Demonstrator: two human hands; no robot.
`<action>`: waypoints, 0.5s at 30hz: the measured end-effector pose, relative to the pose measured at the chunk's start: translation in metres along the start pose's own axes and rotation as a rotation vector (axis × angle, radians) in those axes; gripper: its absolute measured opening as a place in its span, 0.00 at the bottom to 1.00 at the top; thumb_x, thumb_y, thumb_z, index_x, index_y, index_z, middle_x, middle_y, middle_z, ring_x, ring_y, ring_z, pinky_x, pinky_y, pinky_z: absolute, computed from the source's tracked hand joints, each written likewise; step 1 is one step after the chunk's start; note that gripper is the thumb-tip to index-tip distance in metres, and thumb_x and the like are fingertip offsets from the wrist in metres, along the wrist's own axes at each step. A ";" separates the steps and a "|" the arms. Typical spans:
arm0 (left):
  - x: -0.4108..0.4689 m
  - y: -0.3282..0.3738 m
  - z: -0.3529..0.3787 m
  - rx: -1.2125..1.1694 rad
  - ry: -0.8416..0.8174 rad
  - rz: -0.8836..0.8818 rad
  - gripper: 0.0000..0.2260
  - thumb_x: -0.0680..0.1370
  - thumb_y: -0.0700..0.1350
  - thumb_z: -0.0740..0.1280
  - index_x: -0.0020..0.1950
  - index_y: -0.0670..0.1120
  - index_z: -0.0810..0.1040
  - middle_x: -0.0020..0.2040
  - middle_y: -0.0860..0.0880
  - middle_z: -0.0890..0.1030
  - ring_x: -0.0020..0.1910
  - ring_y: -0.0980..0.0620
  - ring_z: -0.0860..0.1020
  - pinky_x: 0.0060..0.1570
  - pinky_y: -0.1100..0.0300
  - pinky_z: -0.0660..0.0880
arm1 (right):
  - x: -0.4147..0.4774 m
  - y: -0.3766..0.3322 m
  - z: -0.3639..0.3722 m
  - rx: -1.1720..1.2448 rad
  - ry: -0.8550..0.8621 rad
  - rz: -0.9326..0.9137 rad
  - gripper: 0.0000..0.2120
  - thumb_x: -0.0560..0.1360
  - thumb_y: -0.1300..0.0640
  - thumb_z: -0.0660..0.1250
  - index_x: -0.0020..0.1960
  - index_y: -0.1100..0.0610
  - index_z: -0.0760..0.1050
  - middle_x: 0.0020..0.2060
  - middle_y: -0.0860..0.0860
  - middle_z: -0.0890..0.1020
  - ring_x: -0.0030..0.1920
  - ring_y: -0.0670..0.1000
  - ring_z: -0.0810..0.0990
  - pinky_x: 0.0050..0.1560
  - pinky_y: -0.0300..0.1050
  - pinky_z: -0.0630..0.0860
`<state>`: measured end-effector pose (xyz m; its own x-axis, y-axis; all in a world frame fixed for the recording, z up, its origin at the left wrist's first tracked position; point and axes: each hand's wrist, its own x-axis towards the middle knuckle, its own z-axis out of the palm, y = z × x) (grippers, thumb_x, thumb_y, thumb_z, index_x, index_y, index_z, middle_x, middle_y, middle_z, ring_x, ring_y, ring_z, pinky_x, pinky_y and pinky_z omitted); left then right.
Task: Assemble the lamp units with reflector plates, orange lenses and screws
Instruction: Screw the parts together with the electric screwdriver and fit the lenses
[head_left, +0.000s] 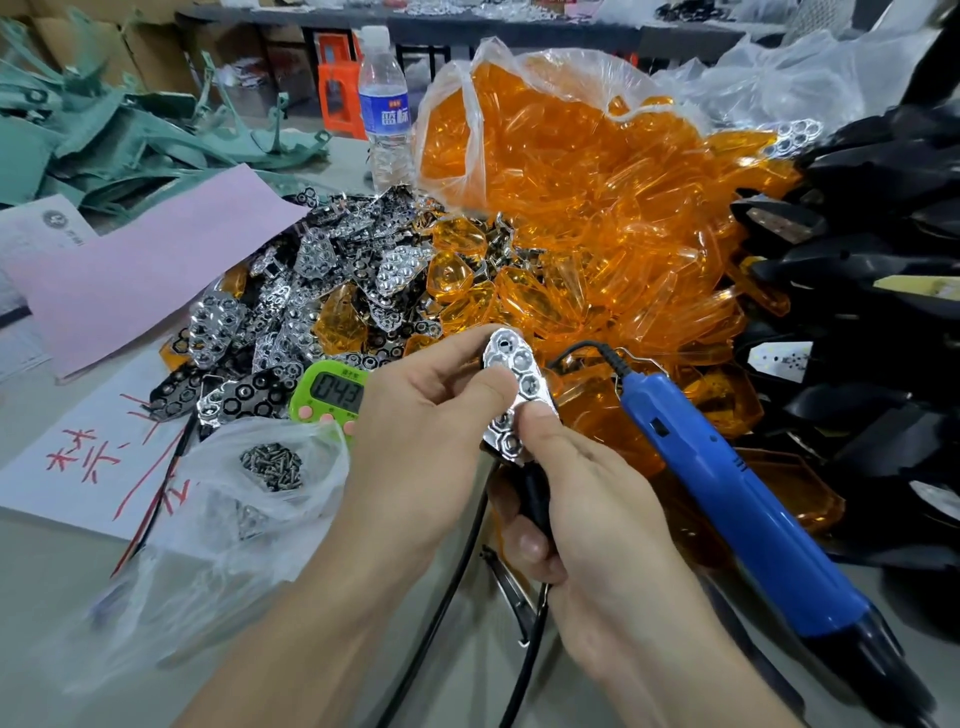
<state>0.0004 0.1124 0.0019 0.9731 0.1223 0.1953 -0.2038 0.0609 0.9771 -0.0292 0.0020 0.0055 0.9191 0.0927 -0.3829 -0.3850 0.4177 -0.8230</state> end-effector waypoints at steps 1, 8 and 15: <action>0.000 0.002 0.000 -0.020 0.044 -0.026 0.07 0.72 0.50 0.72 0.47 0.52 0.88 0.46 0.34 0.83 0.42 0.44 0.80 0.50 0.46 0.76 | 0.001 0.002 0.000 -0.013 -0.017 -0.020 0.16 0.82 0.52 0.66 0.37 0.53 0.81 0.29 0.51 0.78 0.19 0.41 0.71 0.19 0.30 0.63; -0.001 0.003 0.002 -0.054 0.213 -0.035 0.13 0.81 0.45 0.70 0.38 0.44 0.86 0.39 0.38 0.85 0.37 0.37 0.81 0.45 0.41 0.81 | 0.012 0.027 0.000 -0.339 -0.003 -0.321 0.08 0.77 0.40 0.66 0.52 0.36 0.83 0.41 0.44 0.86 0.45 0.48 0.83 0.51 0.56 0.82; 0.001 0.002 0.000 -0.229 0.127 -0.093 0.11 0.80 0.41 0.68 0.41 0.37 0.83 0.38 0.36 0.83 0.36 0.43 0.80 0.36 0.52 0.79 | 0.009 0.030 0.002 -0.392 0.048 -0.395 0.16 0.70 0.33 0.63 0.52 0.37 0.83 0.32 0.41 0.81 0.37 0.46 0.78 0.41 0.47 0.73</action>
<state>0.0008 0.1129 0.0035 0.9705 0.2277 0.0793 -0.1471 0.2982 0.9431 -0.0322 0.0169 -0.0218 0.9986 -0.0475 -0.0248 -0.0228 0.0437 -0.9988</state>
